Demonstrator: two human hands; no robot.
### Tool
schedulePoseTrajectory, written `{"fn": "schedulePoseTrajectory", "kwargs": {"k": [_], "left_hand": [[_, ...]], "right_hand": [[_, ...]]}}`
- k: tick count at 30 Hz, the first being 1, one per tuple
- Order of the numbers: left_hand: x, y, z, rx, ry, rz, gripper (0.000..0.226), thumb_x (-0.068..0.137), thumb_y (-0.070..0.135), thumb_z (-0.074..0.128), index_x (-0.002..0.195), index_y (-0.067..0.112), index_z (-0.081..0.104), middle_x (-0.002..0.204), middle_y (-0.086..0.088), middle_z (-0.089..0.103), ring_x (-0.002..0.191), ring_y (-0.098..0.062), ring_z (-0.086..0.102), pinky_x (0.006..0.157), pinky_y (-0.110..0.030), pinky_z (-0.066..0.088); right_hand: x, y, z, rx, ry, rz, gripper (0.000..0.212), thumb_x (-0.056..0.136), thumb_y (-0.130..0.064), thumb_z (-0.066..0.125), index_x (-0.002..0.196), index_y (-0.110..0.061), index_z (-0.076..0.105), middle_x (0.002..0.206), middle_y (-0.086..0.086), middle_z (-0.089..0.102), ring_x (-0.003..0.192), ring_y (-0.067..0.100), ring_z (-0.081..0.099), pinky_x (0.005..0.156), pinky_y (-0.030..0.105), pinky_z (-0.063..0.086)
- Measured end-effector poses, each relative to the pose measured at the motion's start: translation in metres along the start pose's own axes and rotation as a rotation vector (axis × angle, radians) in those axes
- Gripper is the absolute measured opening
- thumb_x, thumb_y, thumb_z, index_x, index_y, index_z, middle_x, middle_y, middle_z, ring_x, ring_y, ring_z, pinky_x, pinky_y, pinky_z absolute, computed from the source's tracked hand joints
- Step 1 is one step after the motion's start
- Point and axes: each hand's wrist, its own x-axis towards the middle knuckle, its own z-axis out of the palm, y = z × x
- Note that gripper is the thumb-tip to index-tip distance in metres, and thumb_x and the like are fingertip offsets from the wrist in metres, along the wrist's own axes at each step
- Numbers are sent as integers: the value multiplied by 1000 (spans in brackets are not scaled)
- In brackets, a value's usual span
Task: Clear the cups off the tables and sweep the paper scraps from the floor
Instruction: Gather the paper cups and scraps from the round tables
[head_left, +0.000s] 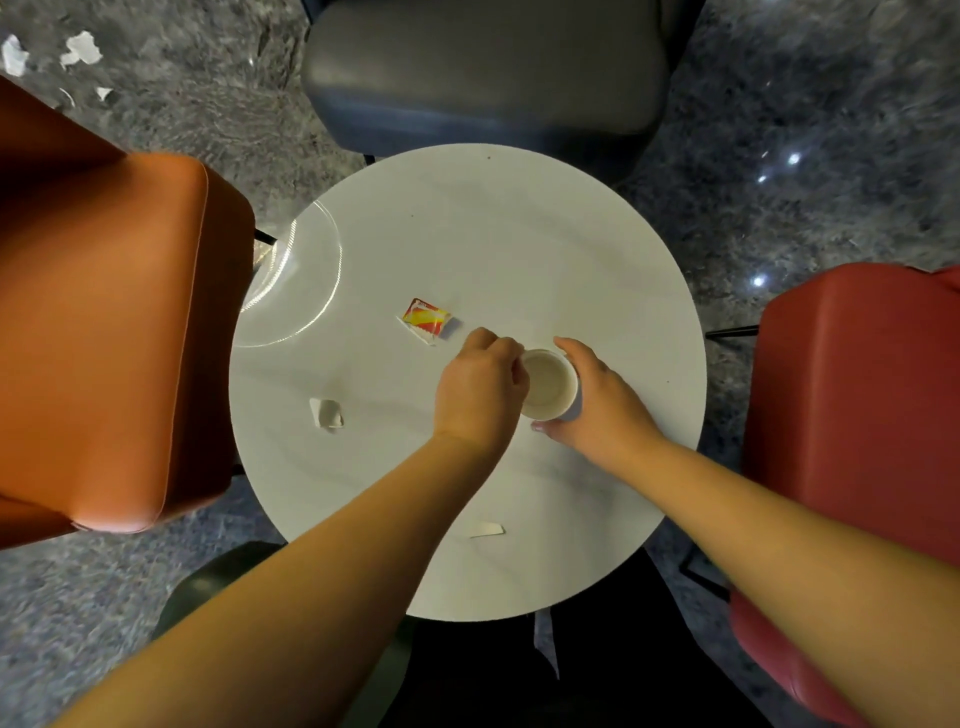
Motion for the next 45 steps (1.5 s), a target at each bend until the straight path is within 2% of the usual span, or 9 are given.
{"fn": "schedulePoseTrajectory", "kwargs": {"k": [7, 14, 17, 21, 27, 31, 34, 40, 45], "left_hand": [[-11, -20, -5, -2, 52, -24, 31, 99, 31, 55, 126, 21, 66, 126, 2, 61, 96, -20, 64, 81, -28, 49], [-34, -118, -39, -27, 271, -478, 30, 94, 19, 64, 124, 17, 63, 130, -6, 51, 120, -22, 46, 92, -21, 34], [-37, -155, -47, -52, 304, -601, 36, 93, 22, 65, 128, 17, 58, 133, -7, 47, 119, -25, 48, 92, -28, 41], [-33, -178, -45, -51, 203, -666, 41, 93, 26, 65, 132, 20, 53, 137, -6, 44, 116, -27, 54, 88, -35, 50], [-24, -196, -37, -53, 94, -651, 27, 93, 16, 62, 120, 14, 60, 125, -10, 50, 89, -25, 54, 74, -30, 42], [-22, -189, -40, -93, 84, -628, 28, 93, 22, 64, 119, 11, 63, 112, -6, 62, 85, -17, 51, 74, -27, 40], [-19, -155, -45, -274, 147, -521, 28, 88, 32, 70, 109, 14, 67, 96, 3, 65, 83, -13, 57, 74, -24, 43], [-34, -77, -42, -506, 211, -204, 15, 82, 24, 76, 93, 26, 67, 89, 13, 66, 81, -2, 61, 69, -15, 49], [-33, -72, -35, -416, 126, -127, 30, 82, 28, 77, 111, 24, 69, 97, 15, 61, 82, 3, 57, 69, -9, 45]], "right_hand": [[-7, -5, 3, 28, 17, -60, 111, 63, -32, 89, 148, -32, 18, 145, -1, 40, 130, 19, 42, 102, 33, 43], [-4, -18, 15, -19, 9, -95, 100, 65, -27, 87, 146, -29, 28, 145, -3, 39, 128, 16, 42, 95, 21, 35], [-1, -27, 26, -57, -1, -120, 96, 65, -26, 87, 144, -26, 32, 144, -3, 41, 127, 17, 43, 92, 20, 35], [-2, -32, 32, -100, -16, -124, 93, 66, -28, 86, 142, -27, 32, 142, -4, 41, 125, 18, 44, 90, 22, 36], [-4, -42, 41, -117, -40, -147, 91, 67, -28, 85, 142, -27, 33, 143, -5, 41, 124, 16, 45, 90, 22, 37], [-2, -49, 45, -125, -39, -159, 90, 67, -28, 85, 141, -26, 34, 142, -4, 42, 123, 17, 46, 90, 22, 38], [0, -53, 47, -117, -34, -162, 89, 67, -28, 85, 140, -25, 35, 141, -4, 43, 123, 17, 47, 90, 22, 39], [3, -61, 48, -105, -28, -151, 85, 67, -26, 85, 138, -24, 37, 138, -1, 46, 121, 20, 49, 93, 29, 46], [5, -64, 44, -100, -17, -143, 84, 67, -27, 85, 137, -25, 38, 136, 0, 47, 119, 21, 50, 91, 29, 48]]}}
